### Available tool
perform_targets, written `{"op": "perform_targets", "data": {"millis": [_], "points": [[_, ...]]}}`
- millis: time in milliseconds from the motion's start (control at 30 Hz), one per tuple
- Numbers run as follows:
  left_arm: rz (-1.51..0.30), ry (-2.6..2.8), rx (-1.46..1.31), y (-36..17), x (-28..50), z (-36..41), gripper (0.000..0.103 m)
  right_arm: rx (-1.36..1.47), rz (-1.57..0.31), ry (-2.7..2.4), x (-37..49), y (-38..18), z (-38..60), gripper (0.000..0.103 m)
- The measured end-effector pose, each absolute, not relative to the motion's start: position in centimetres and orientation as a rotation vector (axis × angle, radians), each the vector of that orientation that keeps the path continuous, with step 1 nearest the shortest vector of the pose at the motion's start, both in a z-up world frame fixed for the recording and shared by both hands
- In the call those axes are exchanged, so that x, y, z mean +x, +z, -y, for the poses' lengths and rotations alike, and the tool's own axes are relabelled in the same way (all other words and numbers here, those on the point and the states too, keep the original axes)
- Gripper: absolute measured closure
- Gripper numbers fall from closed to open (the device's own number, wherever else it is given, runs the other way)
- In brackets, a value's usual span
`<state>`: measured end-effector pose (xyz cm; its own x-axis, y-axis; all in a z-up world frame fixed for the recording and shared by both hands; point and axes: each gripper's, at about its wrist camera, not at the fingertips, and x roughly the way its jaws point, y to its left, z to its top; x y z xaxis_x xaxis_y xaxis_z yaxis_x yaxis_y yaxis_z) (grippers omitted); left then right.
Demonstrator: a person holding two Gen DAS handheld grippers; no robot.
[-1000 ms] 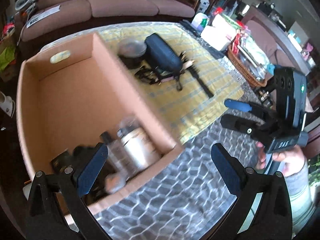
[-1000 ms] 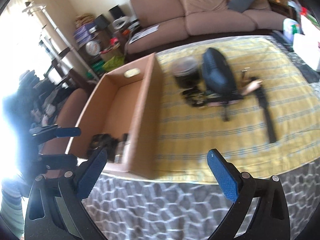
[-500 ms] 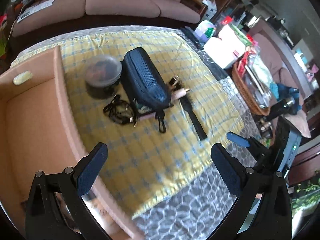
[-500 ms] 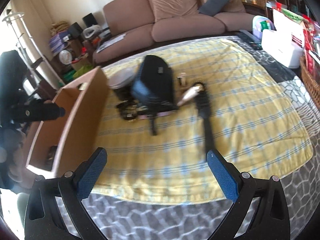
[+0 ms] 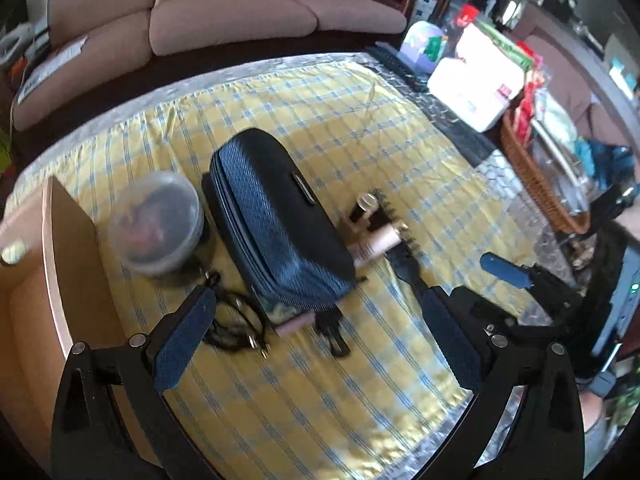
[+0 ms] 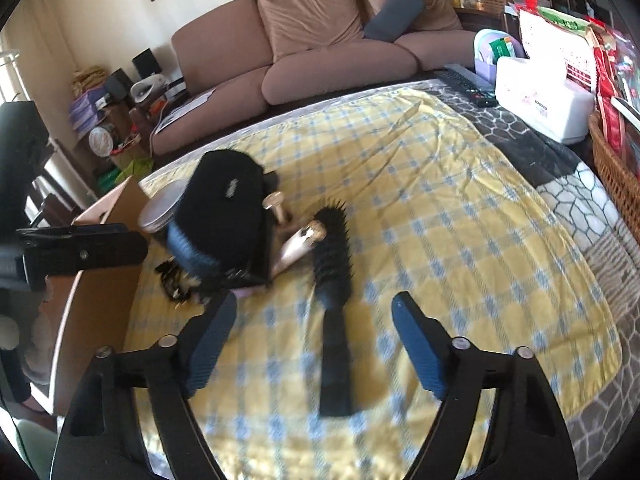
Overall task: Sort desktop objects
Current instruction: 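Open both tools and move them back over the bed items, then grasp the black zippered case with both tools from either end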
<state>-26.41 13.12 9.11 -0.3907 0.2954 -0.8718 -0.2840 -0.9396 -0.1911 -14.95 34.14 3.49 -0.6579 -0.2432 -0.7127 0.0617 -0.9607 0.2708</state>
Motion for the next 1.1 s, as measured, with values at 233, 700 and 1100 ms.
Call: {"op": "perform_targets", "data": {"millis": [233,700,1100], "points": [[0.044,2.377,-1.53,6.8,-28.6,-12.7,0.0,1.202,0.379,-2.683,-17.6,2.4,-34.8,0.036],[0.397,2.297,-1.613,3.3,-30.6,-9.2,0.006,1.066,0.395,-2.476,-19.0,2.4,-29.9,0.038],[0.487,2.222,-1.611,2.1,-31.4,-8.9,0.006,1.073,0.311,-2.451,-21.4,0.8,-25.8,0.02]]}}
